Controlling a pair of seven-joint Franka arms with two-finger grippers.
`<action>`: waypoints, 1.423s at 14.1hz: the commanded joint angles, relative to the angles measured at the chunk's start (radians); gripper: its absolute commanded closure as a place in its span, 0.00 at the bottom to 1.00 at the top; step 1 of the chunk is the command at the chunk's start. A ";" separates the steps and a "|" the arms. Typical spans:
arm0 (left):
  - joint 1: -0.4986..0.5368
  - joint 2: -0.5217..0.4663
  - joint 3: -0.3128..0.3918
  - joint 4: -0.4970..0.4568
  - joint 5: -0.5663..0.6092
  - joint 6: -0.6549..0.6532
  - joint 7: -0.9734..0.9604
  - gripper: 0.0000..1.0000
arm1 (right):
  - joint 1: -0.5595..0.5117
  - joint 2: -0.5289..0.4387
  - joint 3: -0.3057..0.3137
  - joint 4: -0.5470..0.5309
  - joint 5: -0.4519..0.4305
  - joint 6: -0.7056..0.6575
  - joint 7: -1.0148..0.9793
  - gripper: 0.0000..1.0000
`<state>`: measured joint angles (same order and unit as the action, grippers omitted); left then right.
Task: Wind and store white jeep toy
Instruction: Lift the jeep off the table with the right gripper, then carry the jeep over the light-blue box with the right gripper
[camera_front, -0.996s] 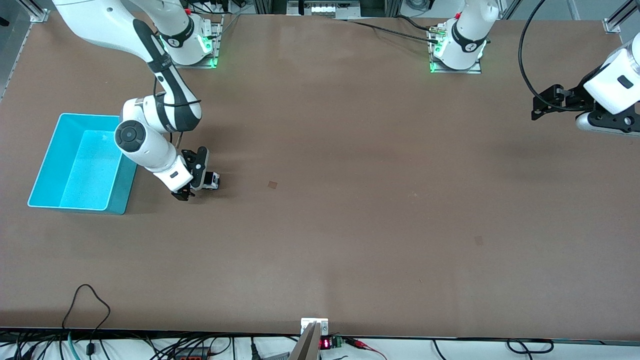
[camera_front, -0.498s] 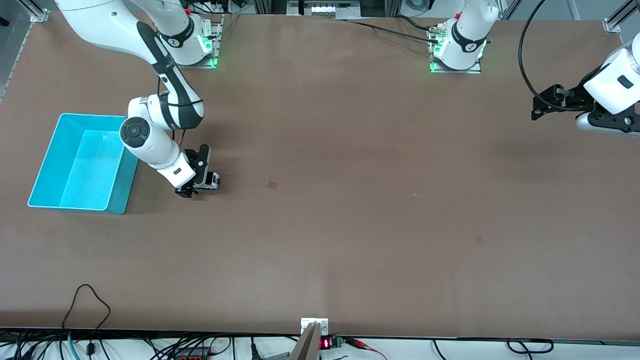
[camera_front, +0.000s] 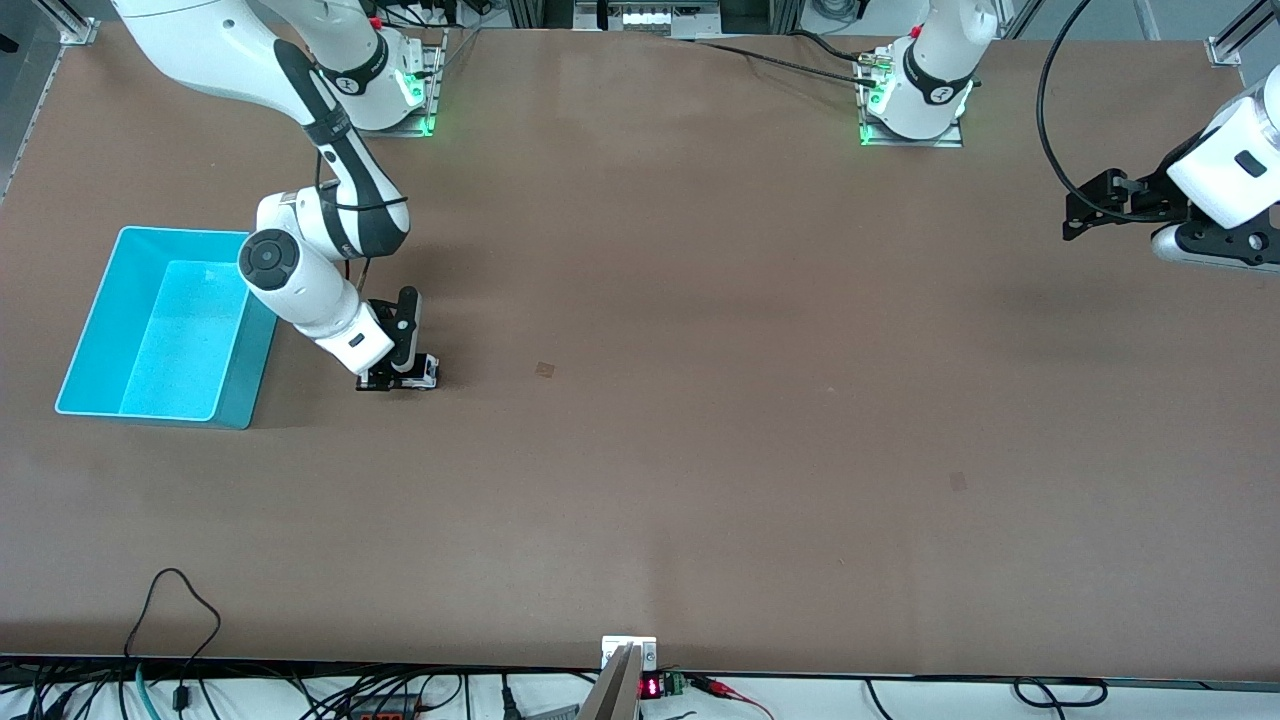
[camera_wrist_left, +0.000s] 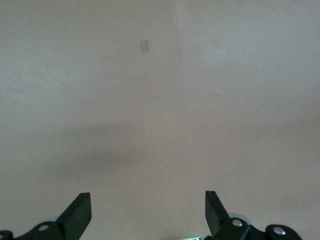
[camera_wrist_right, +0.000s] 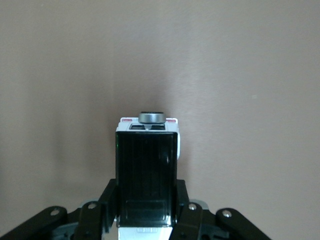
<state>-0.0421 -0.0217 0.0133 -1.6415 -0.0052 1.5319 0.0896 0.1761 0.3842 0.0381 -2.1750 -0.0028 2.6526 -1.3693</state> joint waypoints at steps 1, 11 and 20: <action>-0.012 0.000 0.002 0.017 0.022 -0.018 -0.010 0.00 | -0.007 -0.068 -0.007 0.062 0.006 -0.098 0.003 1.00; -0.012 0.000 0.004 0.017 0.022 -0.018 -0.010 0.00 | -0.175 -0.177 -0.049 0.224 0.001 -0.393 0.360 1.00; -0.010 0.000 0.004 0.019 0.022 -0.019 -0.010 0.00 | -0.198 -0.231 -0.251 0.195 -0.013 -0.473 0.666 1.00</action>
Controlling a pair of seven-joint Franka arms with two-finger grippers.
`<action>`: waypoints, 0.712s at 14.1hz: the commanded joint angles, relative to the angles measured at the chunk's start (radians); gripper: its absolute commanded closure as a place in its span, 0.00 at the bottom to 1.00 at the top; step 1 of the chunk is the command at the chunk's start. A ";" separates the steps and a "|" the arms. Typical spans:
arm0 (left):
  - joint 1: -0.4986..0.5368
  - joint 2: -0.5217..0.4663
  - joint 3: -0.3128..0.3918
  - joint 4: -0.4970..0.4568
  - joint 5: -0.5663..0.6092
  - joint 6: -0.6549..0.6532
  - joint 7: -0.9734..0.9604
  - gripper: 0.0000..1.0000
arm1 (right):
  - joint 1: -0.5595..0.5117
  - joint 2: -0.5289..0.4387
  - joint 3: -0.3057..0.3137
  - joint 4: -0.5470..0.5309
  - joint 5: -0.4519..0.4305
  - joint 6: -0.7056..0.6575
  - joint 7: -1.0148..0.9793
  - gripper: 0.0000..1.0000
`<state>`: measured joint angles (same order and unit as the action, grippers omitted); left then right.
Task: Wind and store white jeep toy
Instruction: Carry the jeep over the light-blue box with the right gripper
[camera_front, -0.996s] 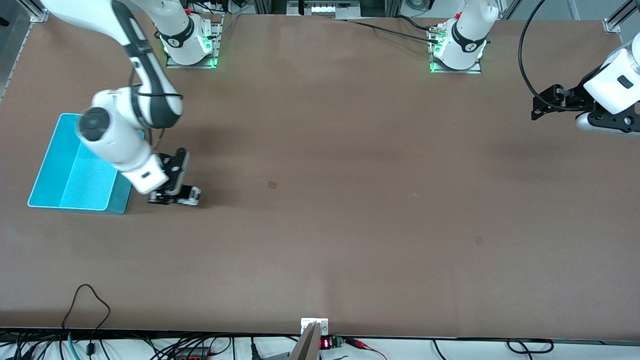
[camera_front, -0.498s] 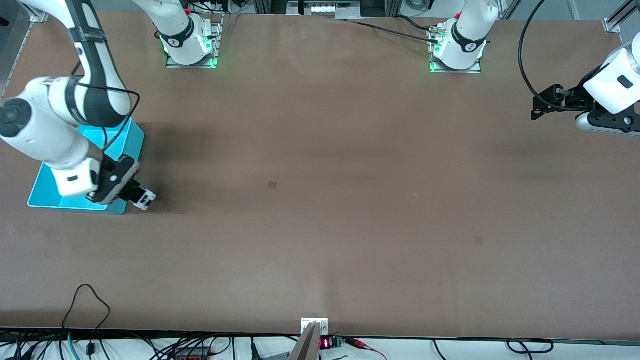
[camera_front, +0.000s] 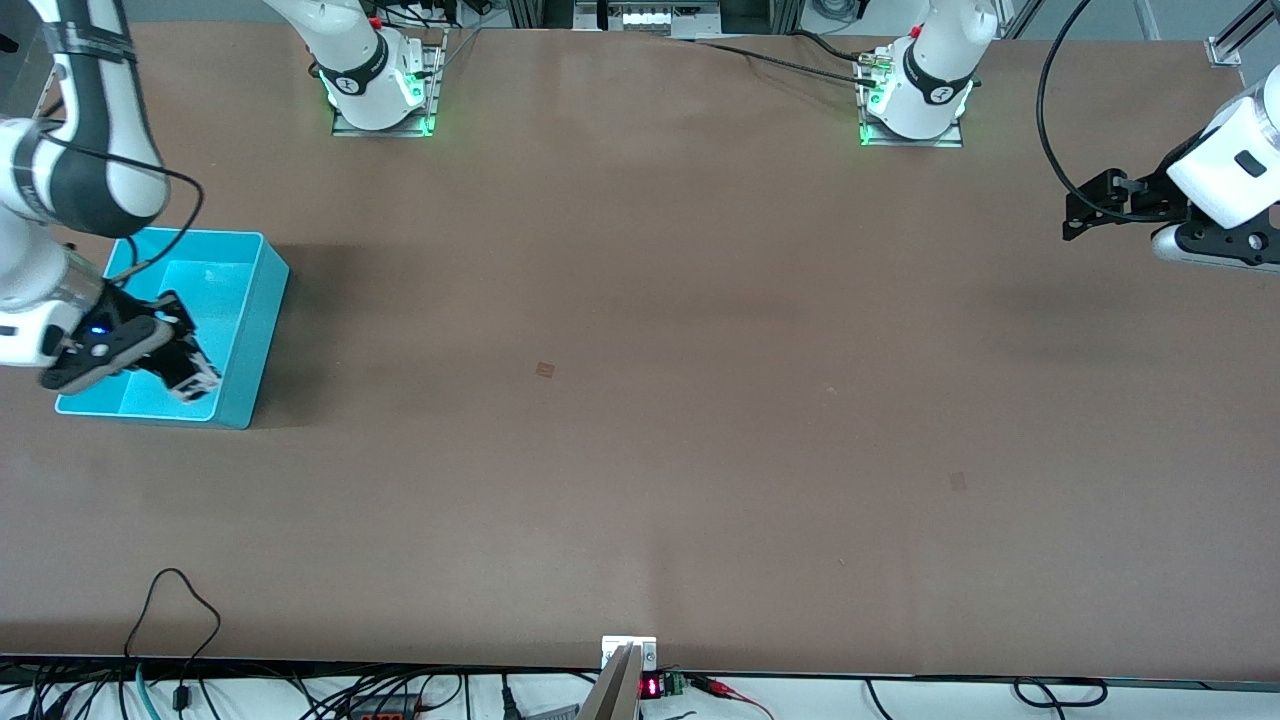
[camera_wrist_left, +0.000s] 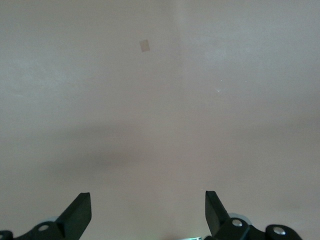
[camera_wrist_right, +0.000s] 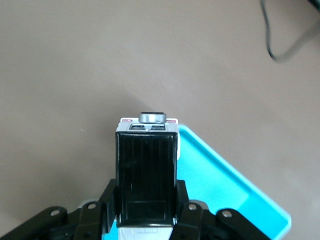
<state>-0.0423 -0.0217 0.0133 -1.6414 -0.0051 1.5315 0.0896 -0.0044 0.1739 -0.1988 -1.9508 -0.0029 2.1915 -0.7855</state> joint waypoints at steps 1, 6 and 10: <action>-0.011 0.000 0.004 0.018 0.022 -0.019 -0.010 0.00 | -0.037 -0.024 -0.019 -0.051 -0.012 -0.010 0.115 1.00; -0.011 0.000 0.002 0.018 0.022 -0.016 -0.010 0.00 | -0.127 -0.016 -0.021 -0.144 -0.020 0.004 0.276 1.00; -0.011 -0.001 0.000 0.017 0.022 -0.019 -0.011 0.00 | -0.167 -0.008 -0.019 -0.270 -0.065 0.163 0.351 1.00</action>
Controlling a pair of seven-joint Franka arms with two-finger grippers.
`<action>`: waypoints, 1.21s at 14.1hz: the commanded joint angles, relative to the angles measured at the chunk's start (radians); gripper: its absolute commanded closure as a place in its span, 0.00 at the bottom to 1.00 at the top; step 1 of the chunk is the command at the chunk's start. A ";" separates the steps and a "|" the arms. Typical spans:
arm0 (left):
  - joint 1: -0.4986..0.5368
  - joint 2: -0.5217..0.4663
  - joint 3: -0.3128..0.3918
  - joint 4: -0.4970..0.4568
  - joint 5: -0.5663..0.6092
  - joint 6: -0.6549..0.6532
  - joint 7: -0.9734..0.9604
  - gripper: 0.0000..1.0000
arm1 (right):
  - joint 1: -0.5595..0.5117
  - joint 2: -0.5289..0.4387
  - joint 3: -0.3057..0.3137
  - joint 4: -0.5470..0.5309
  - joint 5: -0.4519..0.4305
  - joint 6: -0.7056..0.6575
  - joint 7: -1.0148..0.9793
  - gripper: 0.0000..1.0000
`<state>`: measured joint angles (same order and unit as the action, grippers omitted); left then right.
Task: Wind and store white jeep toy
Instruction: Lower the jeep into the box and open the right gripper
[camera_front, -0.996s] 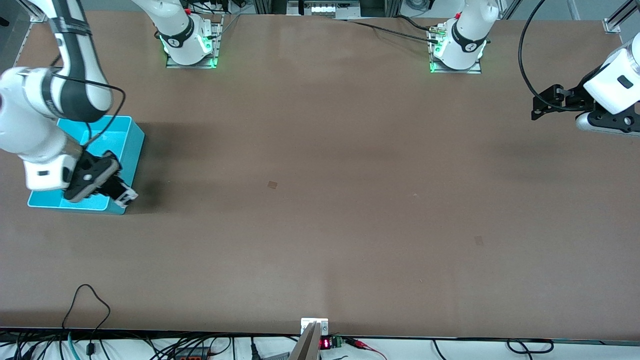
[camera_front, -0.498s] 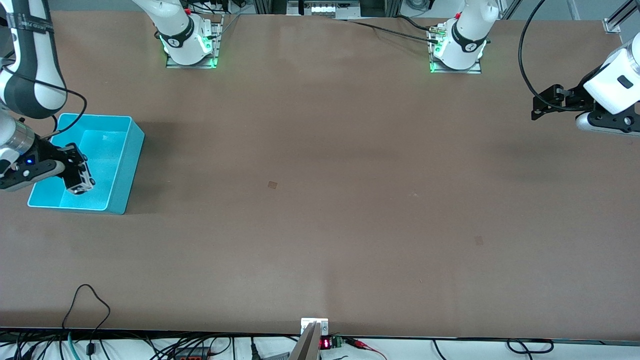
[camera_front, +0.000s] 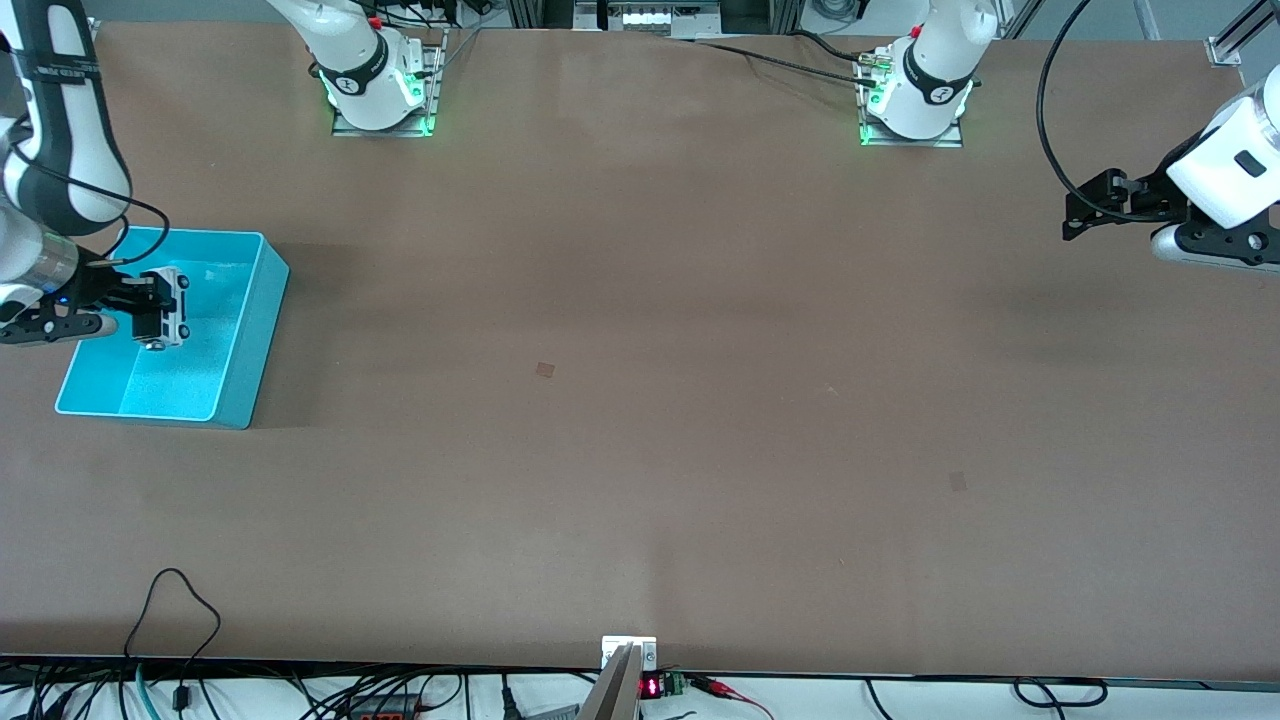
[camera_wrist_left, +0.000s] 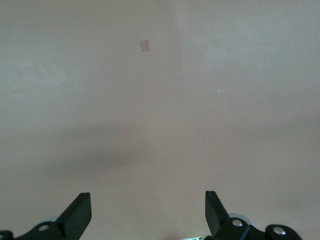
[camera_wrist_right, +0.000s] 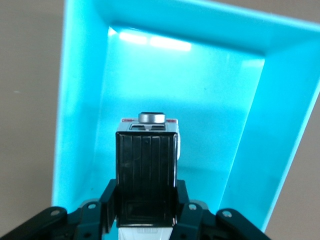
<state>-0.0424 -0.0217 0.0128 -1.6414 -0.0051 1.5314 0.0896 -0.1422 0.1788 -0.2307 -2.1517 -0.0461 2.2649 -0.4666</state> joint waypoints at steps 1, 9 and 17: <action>-0.011 0.000 0.004 0.017 0.020 -0.020 -0.011 0.00 | -0.037 -0.002 0.013 -0.094 -0.021 0.137 0.034 1.00; 0.002 0.009 0.016 0.018 0.019 -0.016 -0.013 0.00 | -0.065 0.102 0.014 -0.134 -0.020 0.257 0.042 1.00; 0.004 0.013 0.018 0.020 0.020 -0.013 -0.011 0.00 | -0.051 0.137 0.016 -0.132 -0.018 0.245 0.121 0.42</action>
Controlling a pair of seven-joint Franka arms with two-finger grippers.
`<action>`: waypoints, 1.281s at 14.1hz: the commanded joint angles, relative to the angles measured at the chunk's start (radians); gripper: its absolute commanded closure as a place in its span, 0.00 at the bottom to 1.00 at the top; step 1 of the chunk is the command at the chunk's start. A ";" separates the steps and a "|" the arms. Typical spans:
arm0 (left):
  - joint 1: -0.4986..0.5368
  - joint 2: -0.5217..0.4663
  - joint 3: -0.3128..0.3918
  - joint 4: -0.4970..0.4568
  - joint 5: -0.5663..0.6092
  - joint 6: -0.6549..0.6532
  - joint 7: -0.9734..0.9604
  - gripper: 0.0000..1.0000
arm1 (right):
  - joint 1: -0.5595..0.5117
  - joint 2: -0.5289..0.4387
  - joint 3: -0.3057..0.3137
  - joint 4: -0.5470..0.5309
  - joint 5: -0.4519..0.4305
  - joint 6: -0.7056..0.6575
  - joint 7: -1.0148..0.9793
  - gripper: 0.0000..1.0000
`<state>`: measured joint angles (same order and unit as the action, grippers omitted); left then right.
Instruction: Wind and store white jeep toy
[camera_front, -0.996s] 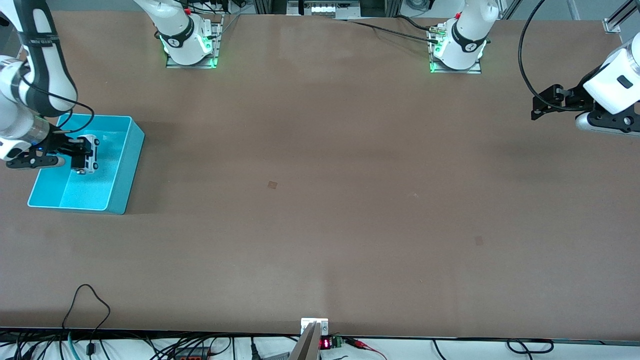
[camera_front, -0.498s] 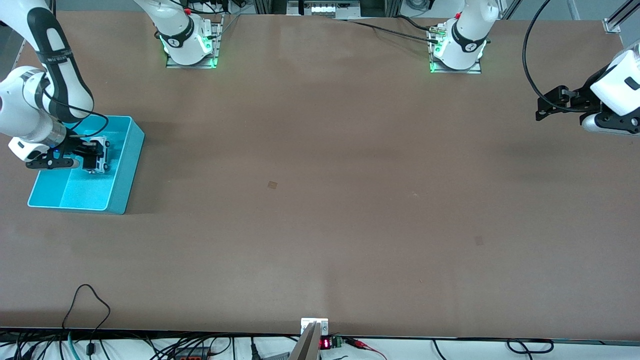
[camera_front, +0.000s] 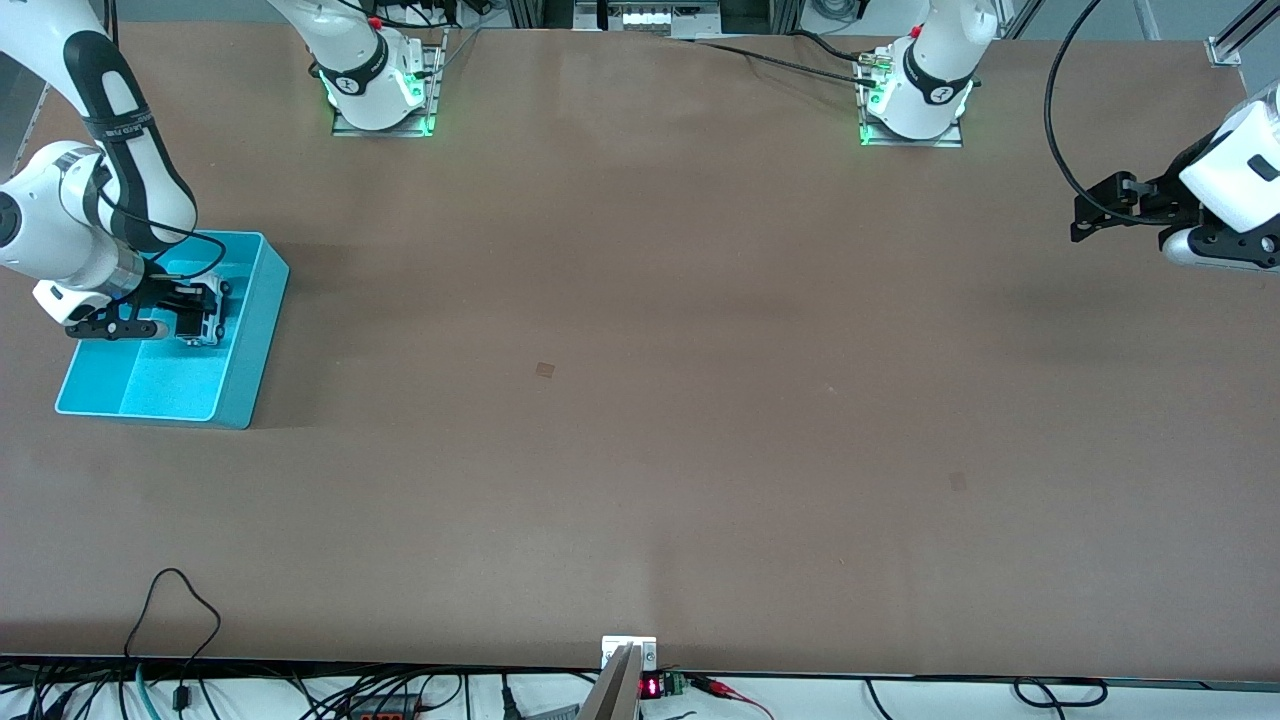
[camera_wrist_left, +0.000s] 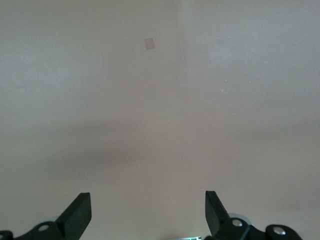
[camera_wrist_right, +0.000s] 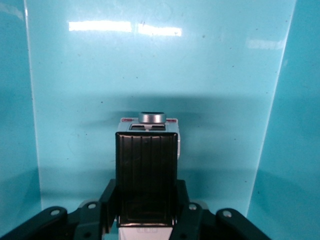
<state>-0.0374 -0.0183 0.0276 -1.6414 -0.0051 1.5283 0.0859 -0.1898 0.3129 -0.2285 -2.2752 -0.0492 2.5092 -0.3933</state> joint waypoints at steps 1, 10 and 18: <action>-0.004 0.014 0.000 0.021 0.020 -0.010 -0.008 0.00 | 0.000 0.003 0.014 -0.009 -0.017 -0.003 0.069 0.24; -0.018 0.041 -0.009 0.071 0.022 -0.017 -0.020 0.00 | 0.071 -0.118 0.023 0.144 -0.020 -0.241 0.016 0.00; -0.016 0.041 -0.008 0.071 0.022 -0.020 -0.021 0.00 | 0.260 -0.287 0.023 0.304 -0.009 -0.510 0.077 0.00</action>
<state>-0.0522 0.0082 0.0213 -1.6041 -0.0045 1.5291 0.0775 0.0251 0.0746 -0.1995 -1.9675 -0.0588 2.0195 -0.3460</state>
